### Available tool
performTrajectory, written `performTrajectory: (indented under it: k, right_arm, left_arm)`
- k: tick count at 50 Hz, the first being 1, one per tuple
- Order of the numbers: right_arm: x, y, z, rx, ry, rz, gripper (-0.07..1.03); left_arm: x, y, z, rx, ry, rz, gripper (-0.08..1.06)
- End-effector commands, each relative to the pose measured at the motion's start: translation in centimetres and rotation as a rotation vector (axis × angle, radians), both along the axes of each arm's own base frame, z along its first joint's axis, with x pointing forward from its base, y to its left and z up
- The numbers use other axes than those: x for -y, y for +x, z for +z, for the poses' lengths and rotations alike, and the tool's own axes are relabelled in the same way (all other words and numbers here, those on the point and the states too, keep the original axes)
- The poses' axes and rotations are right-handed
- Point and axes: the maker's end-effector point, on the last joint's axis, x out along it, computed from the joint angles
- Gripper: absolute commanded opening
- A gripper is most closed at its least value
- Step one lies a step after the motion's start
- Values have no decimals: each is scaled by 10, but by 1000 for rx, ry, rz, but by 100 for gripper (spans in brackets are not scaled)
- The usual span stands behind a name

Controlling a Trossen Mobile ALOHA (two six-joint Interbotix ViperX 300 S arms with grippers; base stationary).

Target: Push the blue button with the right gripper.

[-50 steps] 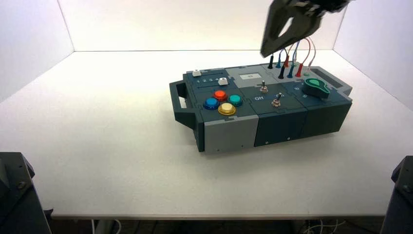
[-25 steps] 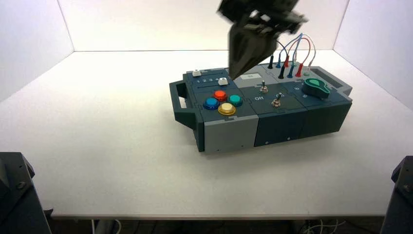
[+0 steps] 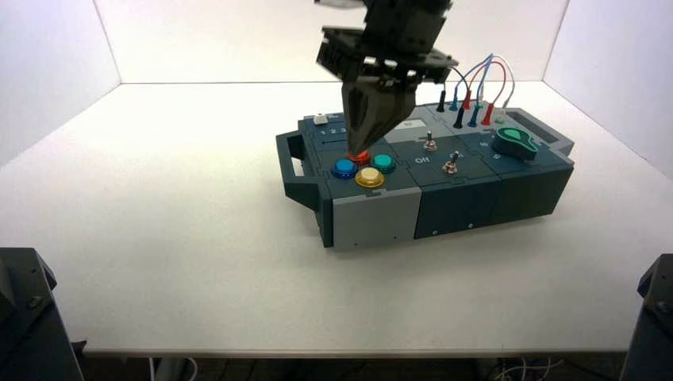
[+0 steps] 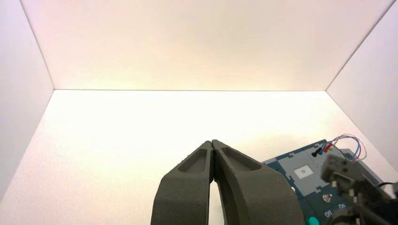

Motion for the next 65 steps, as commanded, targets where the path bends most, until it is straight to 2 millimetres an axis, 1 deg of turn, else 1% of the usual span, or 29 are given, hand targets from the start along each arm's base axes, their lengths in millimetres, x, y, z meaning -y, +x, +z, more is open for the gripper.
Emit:
performTrajectory:
  k: [1,10,20,39,65]
  right_arm:
    - [-11,7,6,18,21,4,-2]
    - [-15,12,-1,7,10,4,-2]
    - [-20,16,-5,6,9,3,-2]
    - [-22,20,-16,-7,-14,8,-2]
    - [-22,33,-2,18,-19,19,-2]
  left_arm:
    - [1,3,9,20,0,-2,-3]
    - [1,3,8,19,0,-3,-3]
    - [1,3,9,22,2,-3,-3]
    - [1,3,11,26,6,-5,-3]
    - [1,3,11,26,6,-5,-3]
